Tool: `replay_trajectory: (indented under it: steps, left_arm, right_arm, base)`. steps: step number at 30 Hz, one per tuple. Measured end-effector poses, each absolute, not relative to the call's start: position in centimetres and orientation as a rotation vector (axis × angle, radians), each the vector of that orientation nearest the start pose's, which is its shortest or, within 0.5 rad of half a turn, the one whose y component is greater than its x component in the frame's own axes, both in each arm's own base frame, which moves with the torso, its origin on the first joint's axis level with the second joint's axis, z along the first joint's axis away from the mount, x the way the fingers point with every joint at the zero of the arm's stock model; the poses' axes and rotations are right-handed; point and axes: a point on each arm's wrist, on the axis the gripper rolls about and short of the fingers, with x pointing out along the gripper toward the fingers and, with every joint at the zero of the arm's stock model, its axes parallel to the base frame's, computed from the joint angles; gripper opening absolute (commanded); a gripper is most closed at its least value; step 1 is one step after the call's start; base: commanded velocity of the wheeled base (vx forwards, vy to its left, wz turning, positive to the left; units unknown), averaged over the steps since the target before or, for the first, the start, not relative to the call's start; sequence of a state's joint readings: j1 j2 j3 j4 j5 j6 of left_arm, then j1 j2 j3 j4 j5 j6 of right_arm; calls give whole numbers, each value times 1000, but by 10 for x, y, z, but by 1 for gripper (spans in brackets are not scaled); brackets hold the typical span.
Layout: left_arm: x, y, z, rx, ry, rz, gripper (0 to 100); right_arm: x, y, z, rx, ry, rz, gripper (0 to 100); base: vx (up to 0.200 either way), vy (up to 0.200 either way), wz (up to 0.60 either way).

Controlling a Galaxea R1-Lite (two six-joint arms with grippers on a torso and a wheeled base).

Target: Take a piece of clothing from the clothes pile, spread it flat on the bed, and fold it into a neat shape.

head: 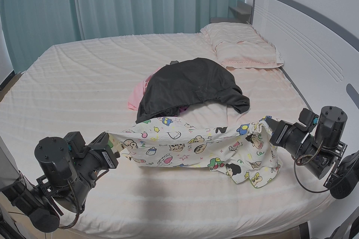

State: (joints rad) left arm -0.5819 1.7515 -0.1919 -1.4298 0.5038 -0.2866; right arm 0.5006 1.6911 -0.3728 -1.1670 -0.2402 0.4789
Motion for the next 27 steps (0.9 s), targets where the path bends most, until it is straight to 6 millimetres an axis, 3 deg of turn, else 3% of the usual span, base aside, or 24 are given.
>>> replay_trajectory:
  steps: [15,27]
  left_arm:
    - [194,-121,112,-232,101,-67,0]
    - [192,-118,119,-246,73,-68,0]
  right_arm:
    - [223,118,133,421,199,231,0]
    - [223,117,136,429,178,230,0]
  base:
    - [0,0,0]
    - [0,200,0]
